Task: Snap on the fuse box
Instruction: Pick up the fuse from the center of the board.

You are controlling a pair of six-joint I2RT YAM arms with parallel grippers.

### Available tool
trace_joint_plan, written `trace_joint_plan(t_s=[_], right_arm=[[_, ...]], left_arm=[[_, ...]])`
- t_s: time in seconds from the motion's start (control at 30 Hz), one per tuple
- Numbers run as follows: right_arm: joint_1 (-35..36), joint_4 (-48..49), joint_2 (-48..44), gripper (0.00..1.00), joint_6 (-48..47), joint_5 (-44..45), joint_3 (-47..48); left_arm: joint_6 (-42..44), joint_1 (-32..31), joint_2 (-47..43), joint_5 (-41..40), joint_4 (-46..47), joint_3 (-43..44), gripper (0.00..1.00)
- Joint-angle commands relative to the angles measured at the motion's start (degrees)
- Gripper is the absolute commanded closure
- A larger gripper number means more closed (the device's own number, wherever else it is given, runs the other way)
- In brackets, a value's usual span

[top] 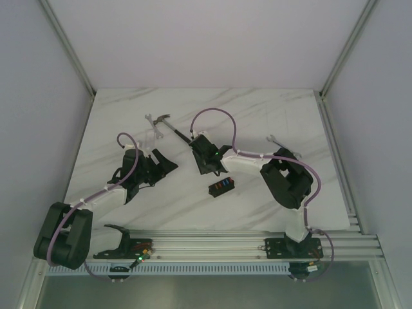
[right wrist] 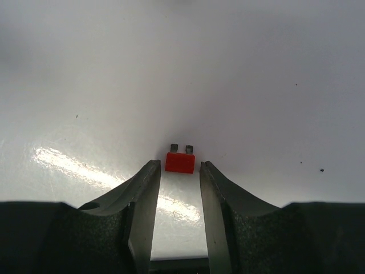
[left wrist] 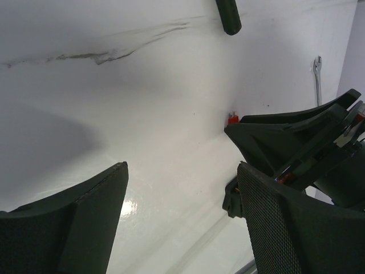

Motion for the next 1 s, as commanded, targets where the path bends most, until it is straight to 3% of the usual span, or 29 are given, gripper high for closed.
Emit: trace_joint_plan(t_s=[0.0,0.53,0.97], right_arm=[[0.3,-0.6,2.5,0.6,1.0,1.8,-0.8],[0.3,-0.5,0.4,0.73,-0.6,1.2,-1.4],[0.1,8.3,-8.2,0.74,-9.5,-9.8,-5.4]], left_arm=[[0.1,0.5,0.2,0.3,-0.4,0.9,0.14],[-1.4,0.4,0.7,2.7,1.3,1.1,0.15],[-7.4,-0.1,8.0,10.7,14.6,2.2,0.27]])
